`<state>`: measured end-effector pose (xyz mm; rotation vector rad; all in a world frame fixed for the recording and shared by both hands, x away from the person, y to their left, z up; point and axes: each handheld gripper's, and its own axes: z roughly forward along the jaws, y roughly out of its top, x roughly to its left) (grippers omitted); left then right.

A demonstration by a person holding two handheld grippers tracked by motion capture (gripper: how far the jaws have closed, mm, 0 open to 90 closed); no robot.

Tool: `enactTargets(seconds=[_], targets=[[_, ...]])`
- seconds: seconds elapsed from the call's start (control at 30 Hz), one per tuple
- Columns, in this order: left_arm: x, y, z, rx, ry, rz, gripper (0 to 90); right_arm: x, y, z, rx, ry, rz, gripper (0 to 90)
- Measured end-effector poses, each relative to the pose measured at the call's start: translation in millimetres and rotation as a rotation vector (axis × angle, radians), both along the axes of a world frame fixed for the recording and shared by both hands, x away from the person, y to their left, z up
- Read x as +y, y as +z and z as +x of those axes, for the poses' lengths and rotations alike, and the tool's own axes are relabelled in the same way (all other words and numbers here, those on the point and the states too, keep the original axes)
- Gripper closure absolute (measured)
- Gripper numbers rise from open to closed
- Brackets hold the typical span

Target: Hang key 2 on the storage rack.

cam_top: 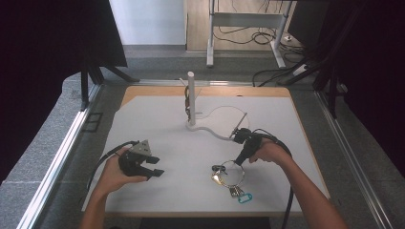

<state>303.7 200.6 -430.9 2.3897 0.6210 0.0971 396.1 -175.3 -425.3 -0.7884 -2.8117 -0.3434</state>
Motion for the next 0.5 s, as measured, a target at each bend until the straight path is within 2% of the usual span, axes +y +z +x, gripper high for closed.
enactTargets(seconds=[0.17,0.33,0.5], targets=[[-0.3,-0.2,0.1,0.002,-0.002,0.001,47.4,-5.1,8.0,-0.4,-0.015,-0.023,0.021,87.5],[-0.3,-0.3,0.4,0.002,-0.002,0.000,47.4,-10.3,19.8,-0.4,-0.021,-0.018,0.065,87.7],[-0.8,-0.5,0.2,0.004,-0.002,0.001,47.4,-15.0,33.5,0.2,-0.043,-0.041,0.103,87.8]])
